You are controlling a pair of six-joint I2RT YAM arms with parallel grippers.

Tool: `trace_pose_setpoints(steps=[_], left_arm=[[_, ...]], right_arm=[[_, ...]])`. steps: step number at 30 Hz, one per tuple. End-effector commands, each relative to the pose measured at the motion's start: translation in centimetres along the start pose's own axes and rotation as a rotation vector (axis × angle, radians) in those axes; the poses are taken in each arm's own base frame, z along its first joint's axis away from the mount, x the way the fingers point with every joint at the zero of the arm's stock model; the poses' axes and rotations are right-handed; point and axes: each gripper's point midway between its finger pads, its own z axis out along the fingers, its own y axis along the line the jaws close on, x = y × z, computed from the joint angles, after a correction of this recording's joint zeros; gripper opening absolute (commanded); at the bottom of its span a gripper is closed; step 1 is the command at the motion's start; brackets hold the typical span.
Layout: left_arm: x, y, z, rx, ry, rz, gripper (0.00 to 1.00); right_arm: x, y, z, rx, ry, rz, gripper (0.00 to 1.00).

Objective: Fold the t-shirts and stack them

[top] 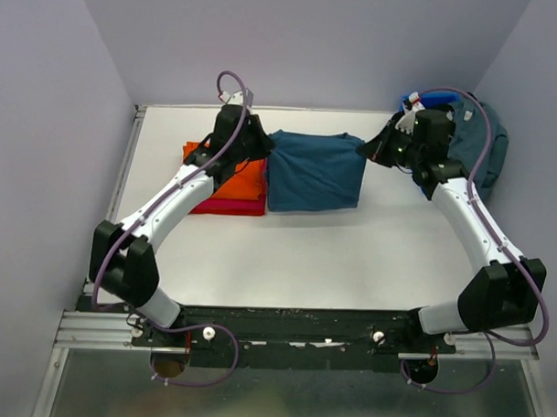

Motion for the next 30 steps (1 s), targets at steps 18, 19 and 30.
trace_pose_setpoints(steps=[18, 19, 30], left_arm=[[-9.0, 18.5, -15.1, -0.641, -0.297, 0.002, 0.0], [-9.1, 19.1, -15.1, -0.654, -0.3, -0.004, 0.0], [-10.2, 22.7, -14.7, -0.756, -0.271, -0.004, 0.0]], right_arm=[[4.4, 19.2, 6.6, -0.334, 0.099, -0.216, 0.01], [4.7, 19.5, 7.2, -0.334, 0.11, -0.218, 0.01], [6.4, 21.3, 10.2, -0.355, 0.166, -0.232, 0.01]])
